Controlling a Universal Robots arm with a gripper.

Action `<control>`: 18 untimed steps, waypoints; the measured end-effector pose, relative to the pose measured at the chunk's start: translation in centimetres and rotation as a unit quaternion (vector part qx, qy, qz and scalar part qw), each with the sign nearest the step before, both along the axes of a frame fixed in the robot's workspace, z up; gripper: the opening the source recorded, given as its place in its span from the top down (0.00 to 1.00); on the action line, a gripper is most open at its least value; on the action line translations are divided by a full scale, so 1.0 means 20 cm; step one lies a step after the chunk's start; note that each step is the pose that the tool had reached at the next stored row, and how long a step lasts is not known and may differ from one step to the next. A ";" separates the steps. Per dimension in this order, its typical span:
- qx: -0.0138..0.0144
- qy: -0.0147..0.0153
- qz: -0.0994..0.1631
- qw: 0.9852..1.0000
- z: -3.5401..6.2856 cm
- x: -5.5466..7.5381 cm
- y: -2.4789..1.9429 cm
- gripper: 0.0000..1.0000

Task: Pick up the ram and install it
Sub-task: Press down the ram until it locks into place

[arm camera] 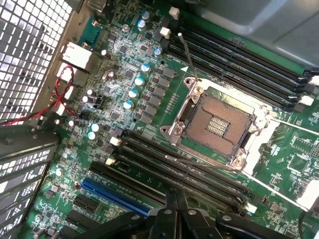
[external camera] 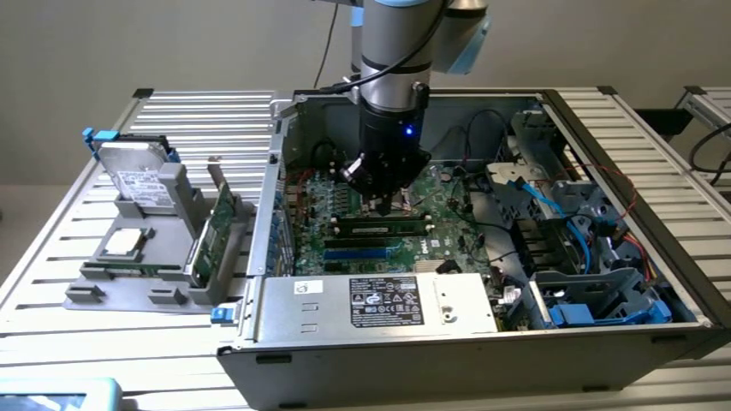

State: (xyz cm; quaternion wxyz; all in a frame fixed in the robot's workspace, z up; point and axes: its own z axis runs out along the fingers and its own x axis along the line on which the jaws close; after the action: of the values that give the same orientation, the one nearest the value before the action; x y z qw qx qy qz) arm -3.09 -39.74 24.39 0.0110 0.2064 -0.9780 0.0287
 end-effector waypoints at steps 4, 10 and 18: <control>0.000 -0.005 -0.021 1.000 0.000 0.00 0.000 0.89; 0.000 -0.011 -0.053 0.999 0.000 0.00 0.000 0.89; -0.004 -0.015 -0.096 0.995 0.000 0.00 0.000 0.89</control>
State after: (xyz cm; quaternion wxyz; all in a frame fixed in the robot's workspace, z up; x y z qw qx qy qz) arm -3.09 -39.74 24.38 -0.0002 0.1107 -0.9932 0.0348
